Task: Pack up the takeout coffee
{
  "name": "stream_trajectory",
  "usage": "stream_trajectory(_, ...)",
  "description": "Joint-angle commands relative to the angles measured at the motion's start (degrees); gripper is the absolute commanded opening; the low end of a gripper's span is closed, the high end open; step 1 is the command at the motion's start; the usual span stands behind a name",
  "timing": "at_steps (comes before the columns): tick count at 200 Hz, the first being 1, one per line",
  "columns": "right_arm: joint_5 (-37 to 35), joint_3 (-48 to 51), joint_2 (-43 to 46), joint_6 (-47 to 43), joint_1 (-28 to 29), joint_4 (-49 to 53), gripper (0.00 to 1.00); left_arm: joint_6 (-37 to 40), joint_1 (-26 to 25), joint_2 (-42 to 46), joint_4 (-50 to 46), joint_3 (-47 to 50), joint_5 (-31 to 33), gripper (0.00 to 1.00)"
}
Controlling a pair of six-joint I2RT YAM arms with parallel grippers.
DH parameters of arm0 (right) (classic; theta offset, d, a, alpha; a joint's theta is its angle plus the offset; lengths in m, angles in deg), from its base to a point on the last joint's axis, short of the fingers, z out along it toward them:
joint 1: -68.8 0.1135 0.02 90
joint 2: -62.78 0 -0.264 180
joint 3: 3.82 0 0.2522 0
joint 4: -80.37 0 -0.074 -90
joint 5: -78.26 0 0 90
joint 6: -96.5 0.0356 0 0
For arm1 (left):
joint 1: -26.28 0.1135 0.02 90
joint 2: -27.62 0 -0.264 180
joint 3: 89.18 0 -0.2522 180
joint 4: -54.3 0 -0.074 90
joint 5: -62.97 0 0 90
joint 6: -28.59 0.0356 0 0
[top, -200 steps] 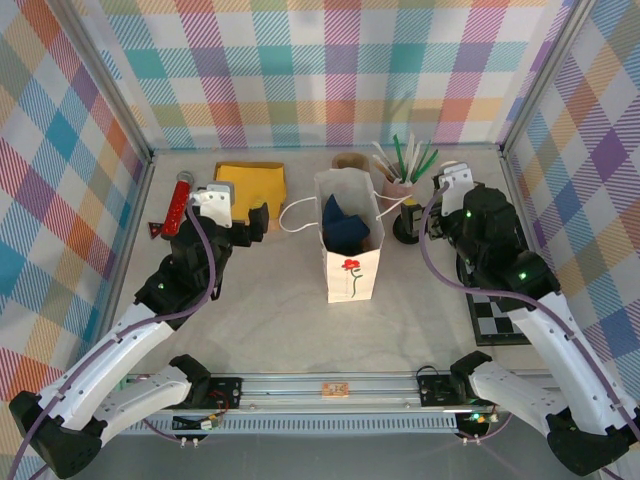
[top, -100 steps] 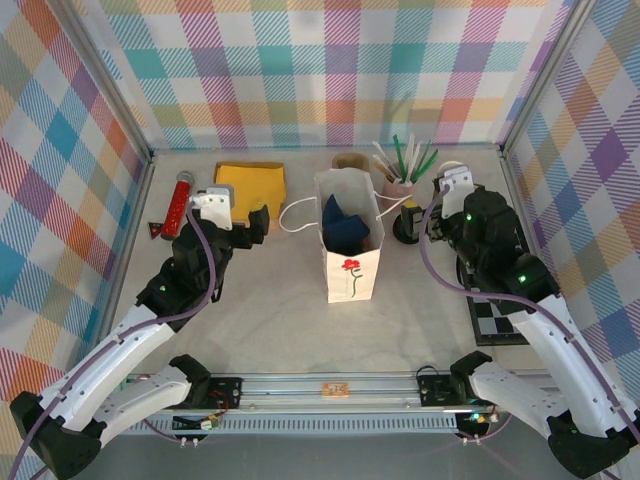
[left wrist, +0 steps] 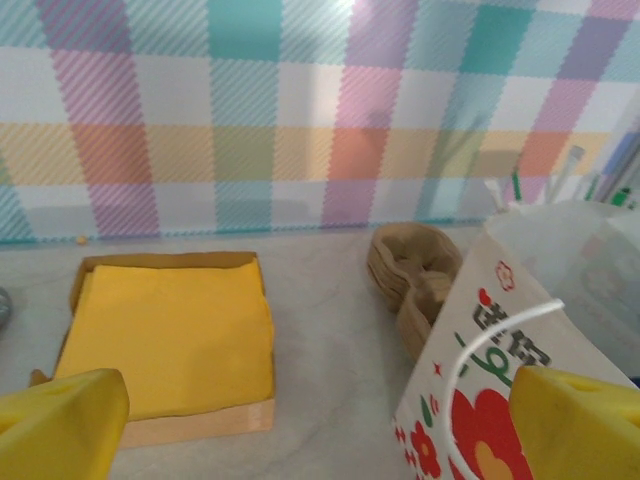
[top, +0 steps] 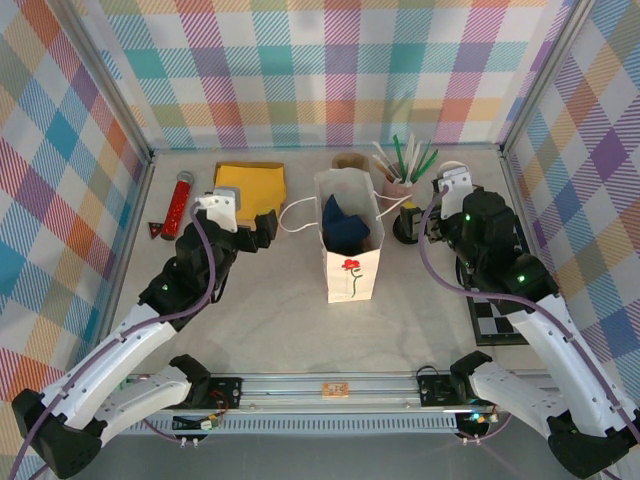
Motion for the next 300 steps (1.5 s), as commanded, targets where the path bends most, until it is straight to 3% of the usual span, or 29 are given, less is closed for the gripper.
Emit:
stream_trajectory(1,7.4,-2.9,-2.2,-0.4,-0.4,3.6,0.99,-0.6,0.4,-2.2,-3.5,-4.8,-6.4,0.97)
stream_trajectory(16,16.5,-10.9,-7.2,-0.6,-0.4,15.0,1.00,0.0,0.4,-4.5,-7.6,-8.4,-8.0,0.98)
stream_trajectory(36,20.5,-23.3,-15.3,2.0,-0.1,30.0,0.99,0.7,0.4,-7.7,-12.1,-12.1,-10.0,0.97)
stream_trajectory(78,19.6,-36.6,-27.4,6.5,5.1,47.2,0.99,0.5,0.4,-10.6,-12.6,-14.7,-14.8,0.97)
stream_trajectory(113,18.0,-44.8,-33.8,14.4,6.7,53.4,0.99,0.9,0.4,-11.6,-13.3,-15.8,-15.5,0.97)
stream_trajectory(163,19.0,-53.8,-41.5,18.1,7.8,59.9,0.99,1.3,0.4,-12.0,-13.5,-15.9,-15.2,0.97)
stream_trajectory(300,20.3,-57.8,-47.9,19.5,10.6,62.7,0.99,1.0,0.4,-15.0,-12.7,-17.0,-16.5,0.97)
